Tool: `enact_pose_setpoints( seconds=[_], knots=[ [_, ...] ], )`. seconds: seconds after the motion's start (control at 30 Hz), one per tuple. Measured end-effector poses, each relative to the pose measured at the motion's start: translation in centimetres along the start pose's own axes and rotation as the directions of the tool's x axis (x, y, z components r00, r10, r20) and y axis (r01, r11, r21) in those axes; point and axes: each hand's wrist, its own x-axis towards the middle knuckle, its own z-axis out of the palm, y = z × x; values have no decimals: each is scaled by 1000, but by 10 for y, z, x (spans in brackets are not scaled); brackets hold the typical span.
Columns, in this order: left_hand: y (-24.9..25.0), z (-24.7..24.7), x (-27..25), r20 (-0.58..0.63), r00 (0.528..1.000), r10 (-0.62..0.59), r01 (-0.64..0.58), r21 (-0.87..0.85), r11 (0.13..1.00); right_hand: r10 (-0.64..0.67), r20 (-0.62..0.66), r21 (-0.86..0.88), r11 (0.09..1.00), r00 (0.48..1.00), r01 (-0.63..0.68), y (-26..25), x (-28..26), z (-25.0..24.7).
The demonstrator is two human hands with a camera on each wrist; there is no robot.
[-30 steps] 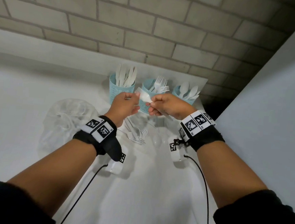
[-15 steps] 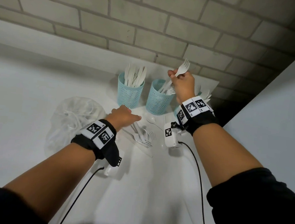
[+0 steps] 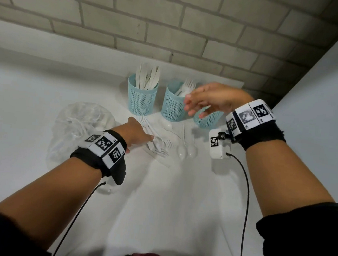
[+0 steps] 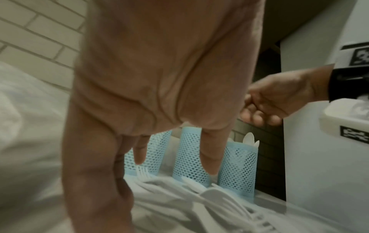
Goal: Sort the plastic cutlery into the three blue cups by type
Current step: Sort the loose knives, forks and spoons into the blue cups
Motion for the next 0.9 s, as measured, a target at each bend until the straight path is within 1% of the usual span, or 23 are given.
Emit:
enact_pose_setpoints(
  seconds=[0.03,0.07,0.13,0.2,0.27,0.37,0.43,0.5,0.6,0.73,0.8,0.9],
  knots=[
    [1,2,-1,7,1000,-7,7,-12,1000,123,83,-113,987,989,-113,5,-2,1],
    [2,4,-2,15,1000,-10,10,-28,1000,231,109,-198,958,967,-207,11,-3,3],
    [4,8,-3,26,1000,-6,7,-70,997,364,59,-292,897,929,-333,27,0,10],
    [5,10,-5,21,1000,2,0,-108,994,408,-41,-290,869,912,-402,47,4,16],
    [6,11,-6,22,1000,5,-2,-116,993,388,-145,-262,872,910,-414,65,11,23],
    [6,11,-7,25,1000,7,-4,-113,994,344,-246,-365,833,906,-415,79,17,32],
    [7,12,-5,31,999,17,-14,-97,995,320,-285,-427,802,904,-418,81,18,38],
    [6,14,-2,34,999,19,-16,-88,996,279,-309,-435,809,909,-396,83,19,46],
    [5,17,7,26,1000,11,-8,-136,991,243,-350,-394,838,905,-378,83,25,60],
    [4,20,19,6,1000,17,-15,-177,984,195,-337,-390,862,921,-325,80,33,74],
    [2,22,22,-11,1000,15,-17,-167,986,159,-348,-417,856,924,-304,78,34,80],
    [3,25,23,-36,999,10,-15,-141,990,150,-368,-418,855,918,-307,76,38,88]
  ],
)
